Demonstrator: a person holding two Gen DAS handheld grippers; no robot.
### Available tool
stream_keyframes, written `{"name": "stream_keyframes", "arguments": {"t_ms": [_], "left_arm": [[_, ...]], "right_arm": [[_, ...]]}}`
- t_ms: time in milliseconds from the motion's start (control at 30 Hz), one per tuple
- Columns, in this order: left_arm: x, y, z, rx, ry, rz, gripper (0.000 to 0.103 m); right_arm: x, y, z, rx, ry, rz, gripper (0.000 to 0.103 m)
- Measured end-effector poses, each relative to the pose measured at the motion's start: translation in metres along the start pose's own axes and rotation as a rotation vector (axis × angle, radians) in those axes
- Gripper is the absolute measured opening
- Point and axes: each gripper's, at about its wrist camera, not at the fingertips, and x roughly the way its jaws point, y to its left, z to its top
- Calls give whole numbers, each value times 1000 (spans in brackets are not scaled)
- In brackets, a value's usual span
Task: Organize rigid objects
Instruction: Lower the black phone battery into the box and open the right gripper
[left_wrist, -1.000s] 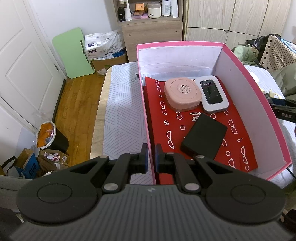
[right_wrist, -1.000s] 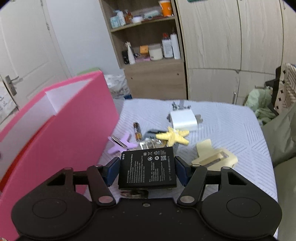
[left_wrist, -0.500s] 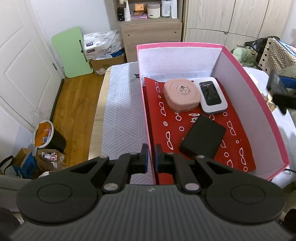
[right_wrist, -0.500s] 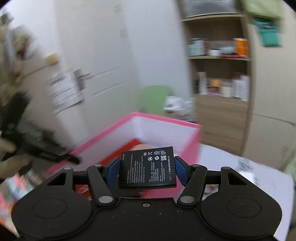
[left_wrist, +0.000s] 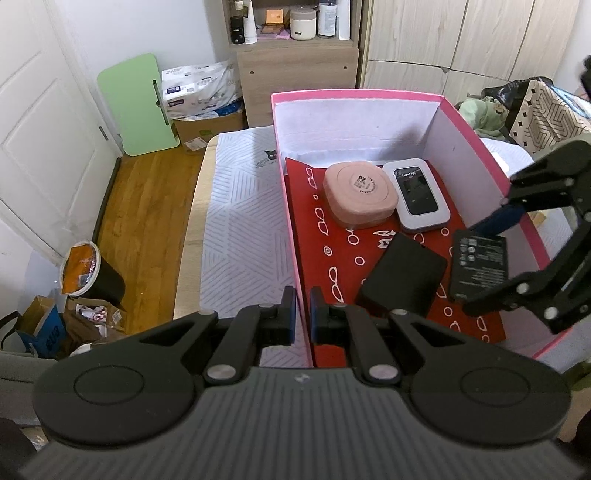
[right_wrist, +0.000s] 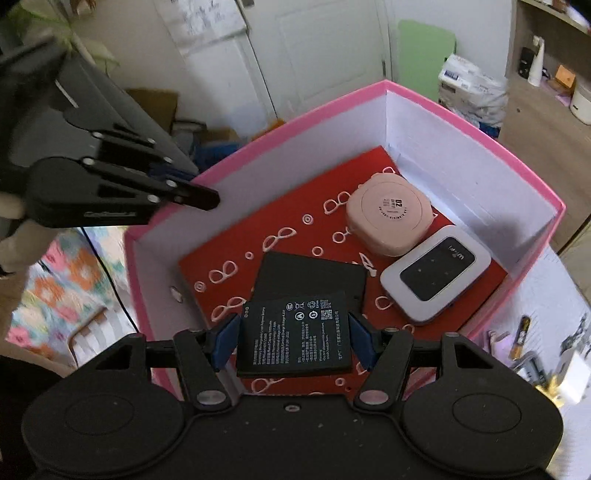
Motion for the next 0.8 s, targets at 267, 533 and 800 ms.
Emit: {"name": "stream_keyframes", "arguments": {"t_ms": [267, 533, 800], "left_arm": [[-2, 4, -2, 0, -12, -20, 7], [-1, 10, -3, -11, -26, -54, 7], [-3, 16, -6, -26, -50, -90, 7]], "right_arm": [[19, 20, 3, -144, 134, -45, 68], [34, 16, 14, 2, 239, -28, 68], [55, -15, 33, 187, 334, -19, 68]]}}
